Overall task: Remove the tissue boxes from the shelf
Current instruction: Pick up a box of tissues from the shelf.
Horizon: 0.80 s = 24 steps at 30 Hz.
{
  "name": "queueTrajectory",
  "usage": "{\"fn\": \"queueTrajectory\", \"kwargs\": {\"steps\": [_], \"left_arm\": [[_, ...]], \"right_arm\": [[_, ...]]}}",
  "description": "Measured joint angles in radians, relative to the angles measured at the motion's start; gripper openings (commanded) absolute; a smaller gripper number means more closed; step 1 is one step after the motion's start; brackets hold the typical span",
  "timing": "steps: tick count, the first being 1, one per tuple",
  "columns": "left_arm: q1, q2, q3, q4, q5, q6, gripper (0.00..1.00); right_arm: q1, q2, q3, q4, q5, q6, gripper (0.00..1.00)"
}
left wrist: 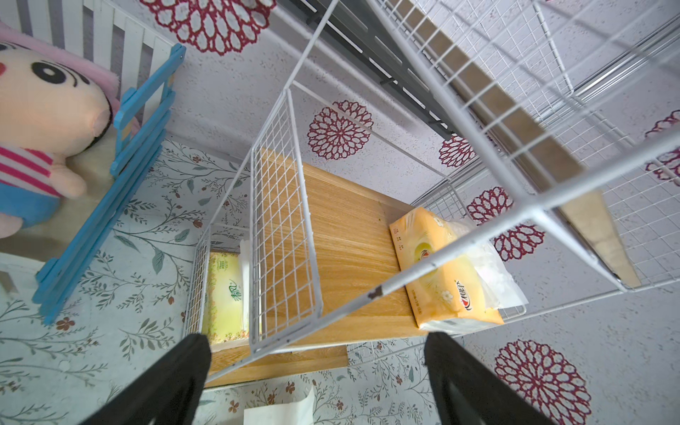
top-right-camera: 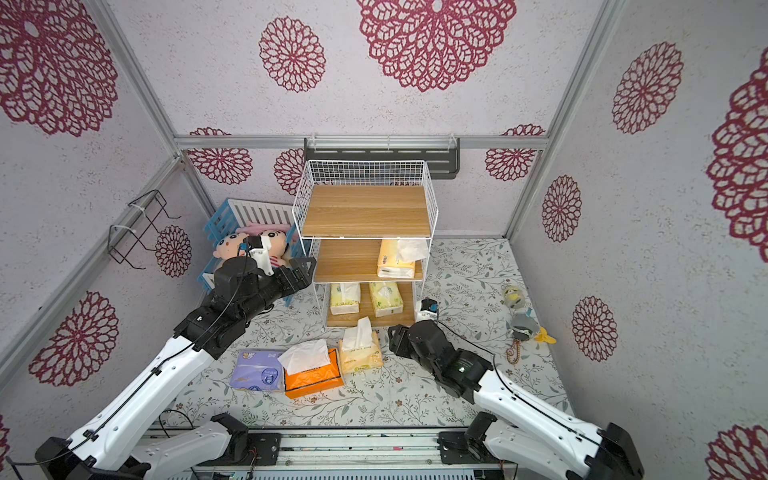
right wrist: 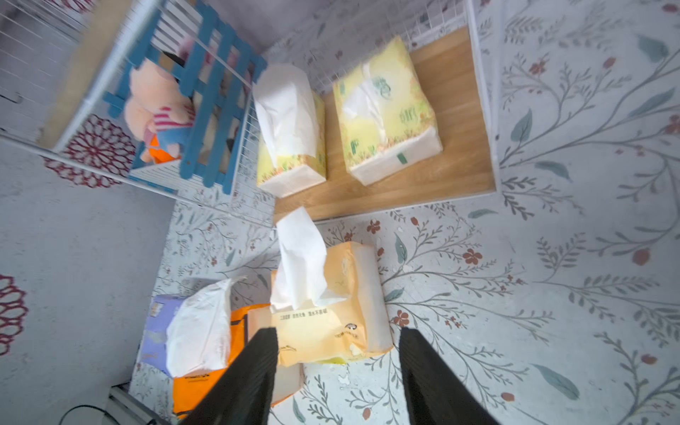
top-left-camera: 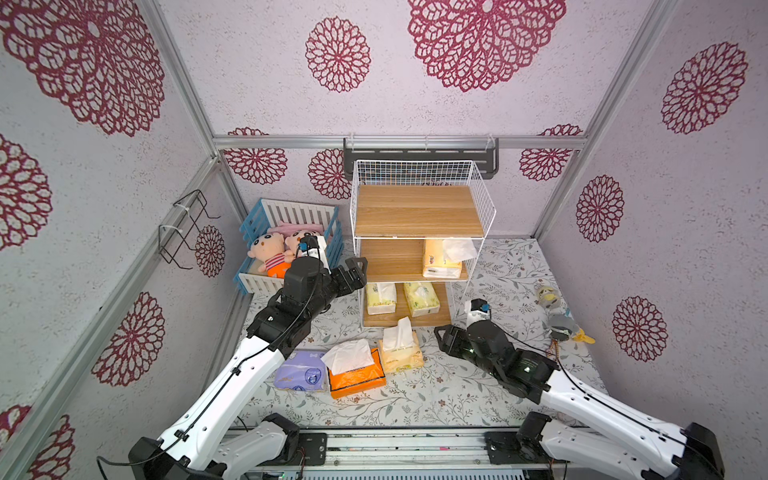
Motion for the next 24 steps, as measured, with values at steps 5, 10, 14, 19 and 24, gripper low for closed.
{"fn": "queueTrajectory", "kwargs": {"steps": [5, 10, 14, 19, 24], "left_arm": [[0.000, 0.060, 0.040, 0.002, 0.013, 0.026, 0.99], [0.000, 0.082, 0.042, 0.002, 0.021, 0.040, 0.93], [0.000, 0.080, 0.024, 0.035, 0.019, 0.048, 0.84], [0.000, 0.080, 0.000, 0.061, 0.012, 0.065, 0.77], [0.000, 0.080, -0.018, 0.079, 0.013, 0.095, 0.76]], "right_arm": [[0.000, -0.124, 0.061, -0.067, 0.076, 0.017, 0.59], [0.000, -0.188, 0.105, -0.027, 0.143, 0.041, 0.58], [0.000, -0.149, 0.151, 0.027, 0.191, 0.076, 0.59], [0.000, -0.048, 0.167, 0.117, 0.247, 0.131, 0.62], [0.000, 0.072, 0.208, 0.147, 0.291, 0.149, 0.68]]}}
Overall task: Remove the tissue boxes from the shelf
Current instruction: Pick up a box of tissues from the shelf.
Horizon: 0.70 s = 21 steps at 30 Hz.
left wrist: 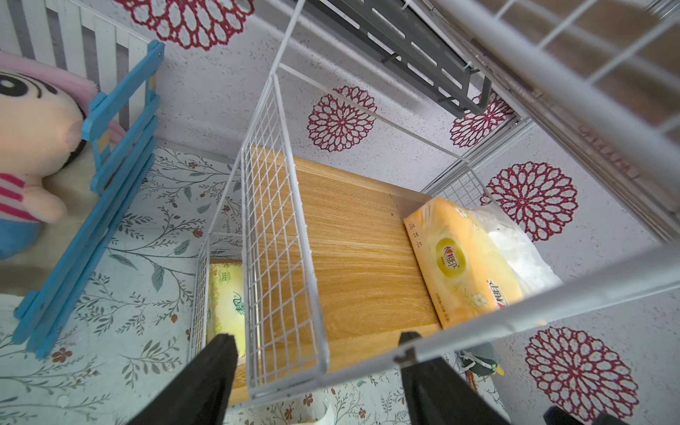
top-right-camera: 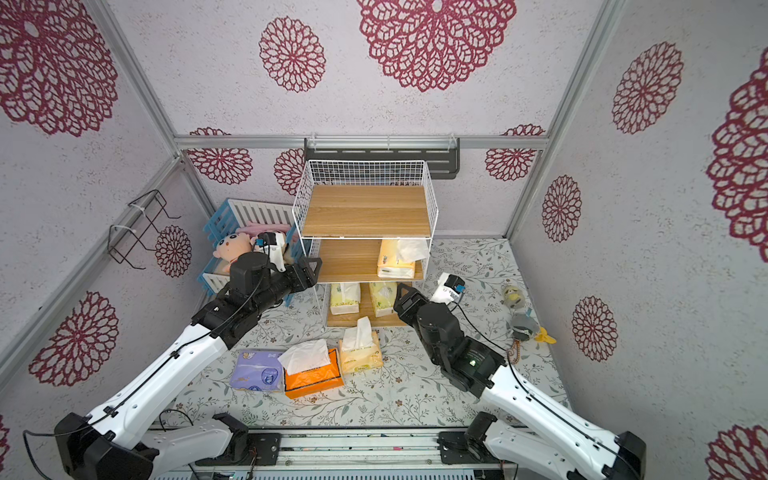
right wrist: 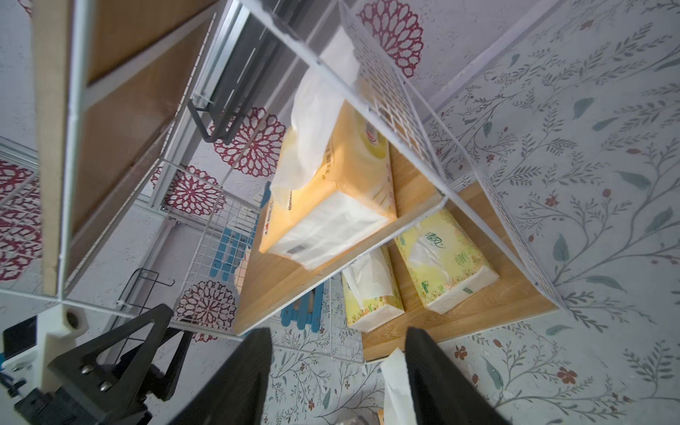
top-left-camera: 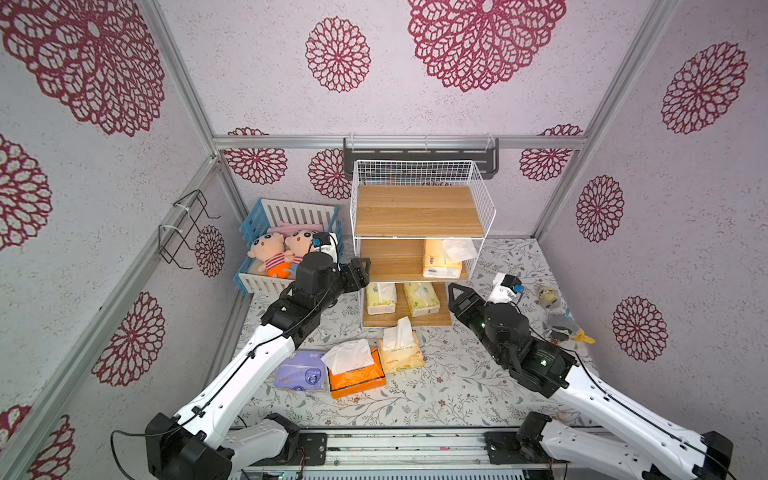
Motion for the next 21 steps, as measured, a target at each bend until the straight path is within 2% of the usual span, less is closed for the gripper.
{"fn": "queueTrajectory", "kwargs": {"steps": [6, 12, 21], "left_arm": [[0.000, -0.004, -0.020, 0.018, -0.003, 0.035, 0.73], [0.002, -0.004, -0.023, 0.032, 0.002, 0.041, 0.74], [0.013, 0.041, -0.023, 0.083, 0.036, 0.031, 0.82]], "right_arm": [[0.000, 0.076, 0.079, 0.064, 0.050, 0.002, 0.70], [-0.003, 0.182, 0.184, 0.077, 0.071, 0.000, 0.71], [-0.014, 0.282, 0.250, 0.009, 0.127, 0.001, 0.71]]}}
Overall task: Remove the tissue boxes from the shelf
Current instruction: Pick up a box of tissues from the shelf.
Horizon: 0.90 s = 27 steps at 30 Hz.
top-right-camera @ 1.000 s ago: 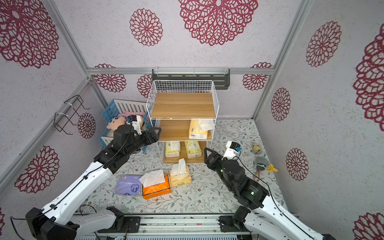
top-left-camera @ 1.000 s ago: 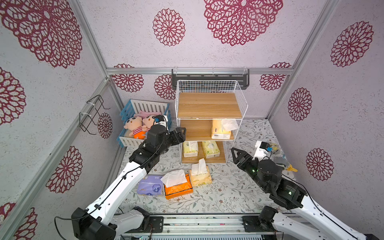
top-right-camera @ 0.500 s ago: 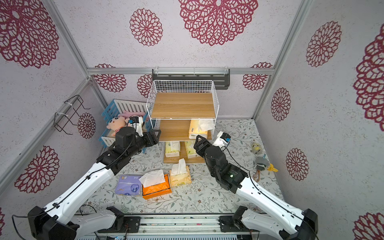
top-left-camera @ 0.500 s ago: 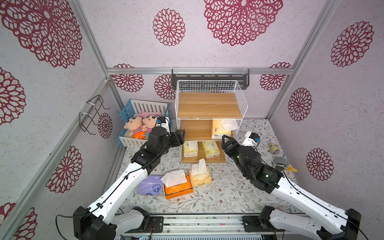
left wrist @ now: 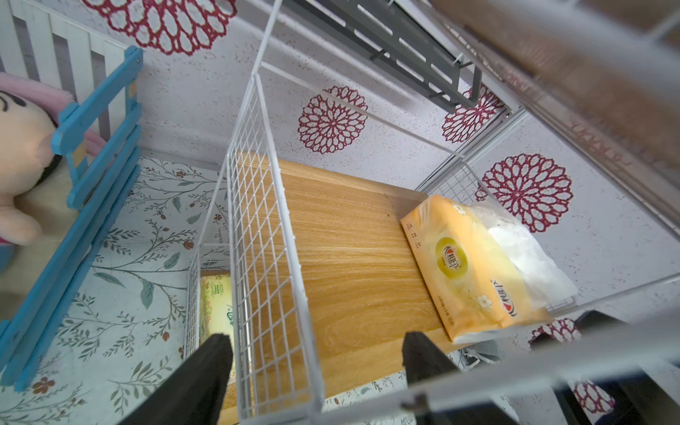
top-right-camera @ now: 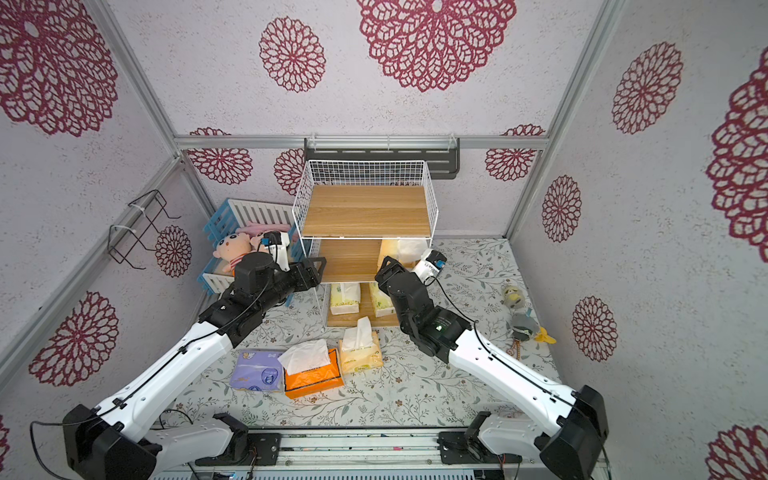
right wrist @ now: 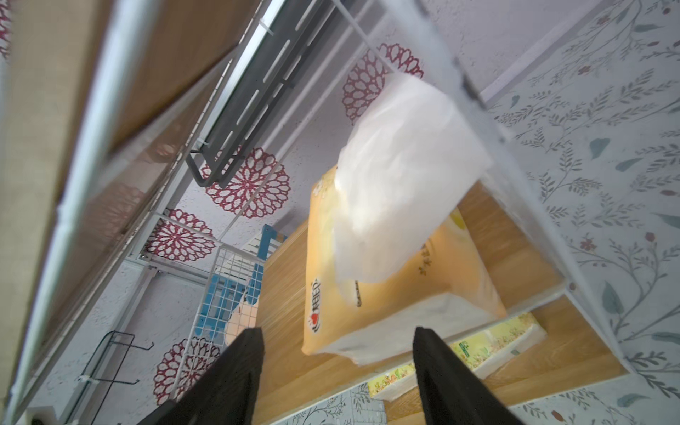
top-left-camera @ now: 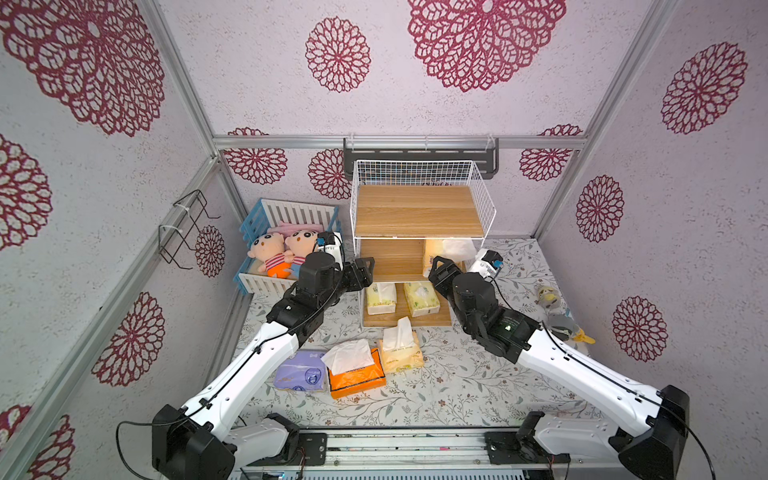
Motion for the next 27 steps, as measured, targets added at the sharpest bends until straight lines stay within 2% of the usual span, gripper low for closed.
{"fn": "queueTrajectory", "kwargs": {"steps": [5, 18, 23, 27], "left_arm": [[0.007, 0.012, -0.013, 0.017, 0.013, -0.002, 0.86], [0.034, 0.011, -0.040, 0.043, 0.072, -0.010, 0.82], [0.034, 0.014, -0.040, 0.051, 0.094, -0.010, 0.82], [0.034, 0.014, -0.047, 0.065, 0.102, -0.011, 0.82]], "right_arm": [[-0.007, 0.004, 0.020, -0.040, 0.027, 0.001, 0.71], [-0.032, 0.067, 0.019, -0.069, 0.037, 0.001, 0.70], [-0.040, 0.067, -0.005, -0.030, 0.038, 0.002, 0.54], [-0.043, 0.067, -0.014, 0.001, 0.037, -0.014, 0.33]]}}
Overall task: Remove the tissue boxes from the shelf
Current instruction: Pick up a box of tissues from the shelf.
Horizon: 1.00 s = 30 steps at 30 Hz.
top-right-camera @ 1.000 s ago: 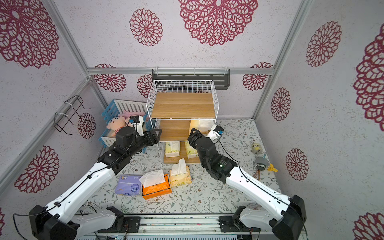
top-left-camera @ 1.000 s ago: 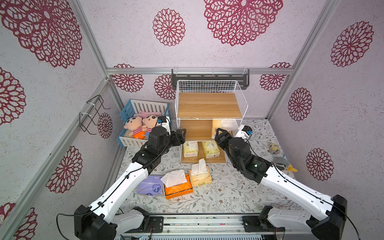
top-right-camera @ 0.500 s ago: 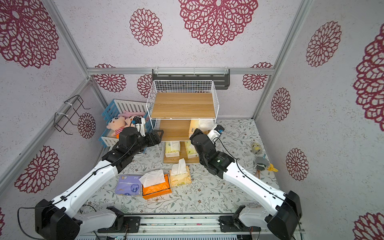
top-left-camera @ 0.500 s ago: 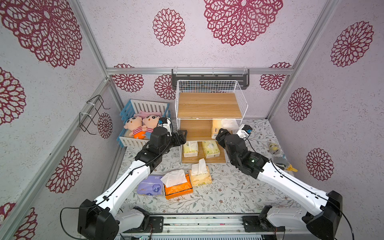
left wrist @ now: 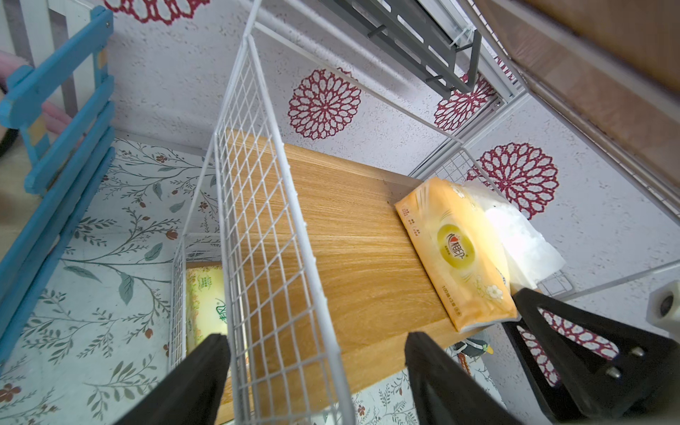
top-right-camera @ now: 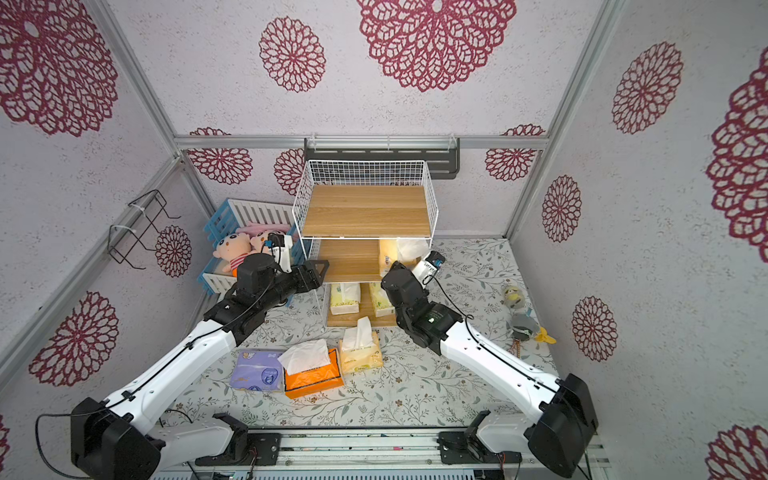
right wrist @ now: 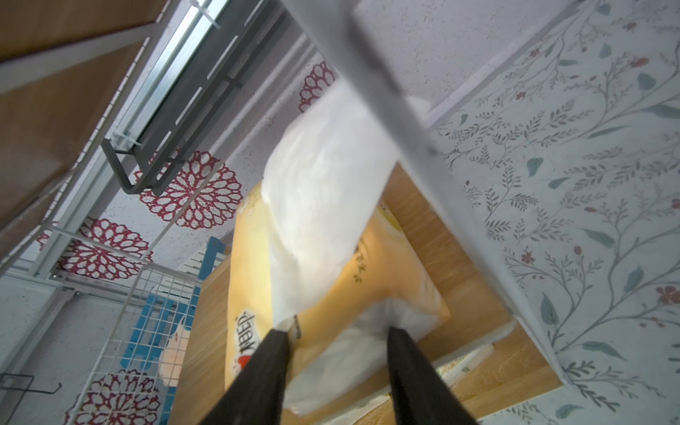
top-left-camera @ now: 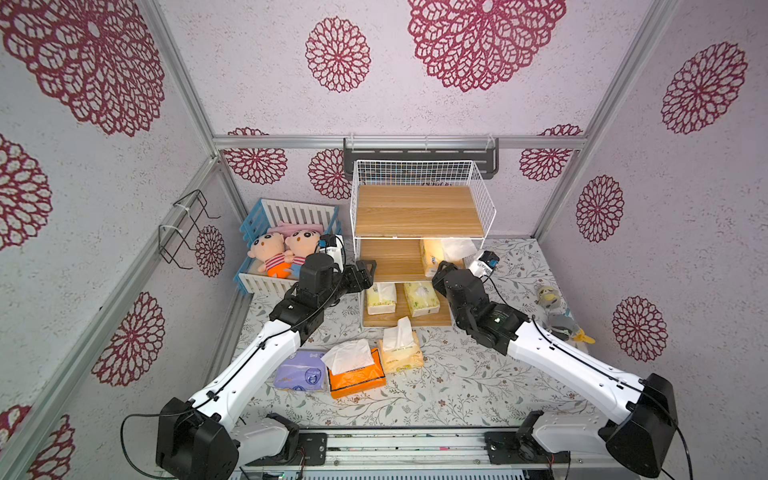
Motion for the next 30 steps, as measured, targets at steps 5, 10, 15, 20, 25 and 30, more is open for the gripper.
{"fn": "queueTrajectory", "kwargs": {"steps": [5, 10, 15, 20, 25, 30], "left_arm": [[0.000, 0.000, -0.003, 0.005, 0.002, -0.001, 0.82], [0.000, 0.000, -0.003, 0.012, 0.004, -0.007, 0.82], [0.000, 0.000, -0.003, 0.014, 0.006, -0.010, 0.82], [0.000, 0.000, -0.003, 0.014, 0.006, -0.016, 0.82], [0.000, 0.000, -0.003, 0.014, 0.005, -0.025, 0.82], [0.000, -0.003, -0.003, 0.009, -0.001, -0.026, 0.82]], "right_arm": [[-0.001, -0.010, 0.000, 0.023, 0.000, -0.029, 0.07], [-0.003, -0.043, 0.000, 0.006, -0.011, -0.056, 0.00], [-0.004, -0.103, -0.029, -0.010, -0.050, -0.056, 0.00], [-0.004, -0.150, -0.076, -0.023, -0.083, -0.055, 0.00], [-0.006, -0.182, -0.130, 0.020, -0.124, -0.056, 0.00], [-0.006, -0.230, -0.180, 0.035, -0.171, -0.063, 0.00]]}}
